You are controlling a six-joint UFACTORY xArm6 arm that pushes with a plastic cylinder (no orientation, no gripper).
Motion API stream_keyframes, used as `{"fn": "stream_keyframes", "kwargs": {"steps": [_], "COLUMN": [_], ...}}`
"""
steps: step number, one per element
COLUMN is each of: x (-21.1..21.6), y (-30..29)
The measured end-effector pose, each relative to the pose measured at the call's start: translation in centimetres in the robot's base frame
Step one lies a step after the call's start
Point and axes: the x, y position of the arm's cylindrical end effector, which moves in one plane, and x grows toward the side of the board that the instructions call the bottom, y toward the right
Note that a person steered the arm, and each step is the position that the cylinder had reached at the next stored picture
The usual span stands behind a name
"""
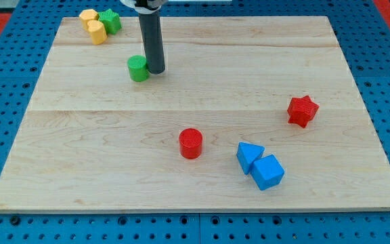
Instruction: Slide green circle closer to the green star
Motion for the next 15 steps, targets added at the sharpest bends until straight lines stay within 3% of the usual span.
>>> {"fn": "stream_keyframes", "kwargs": {"steps": [3, 5, 7, 9, 11, 15], "x": [-2.5, 3.9, 1.9, 2.9, -3.1, -6.6], "y": [-3.1, 3.8, -2.7, -5.5, -7.9, -5.4]}}
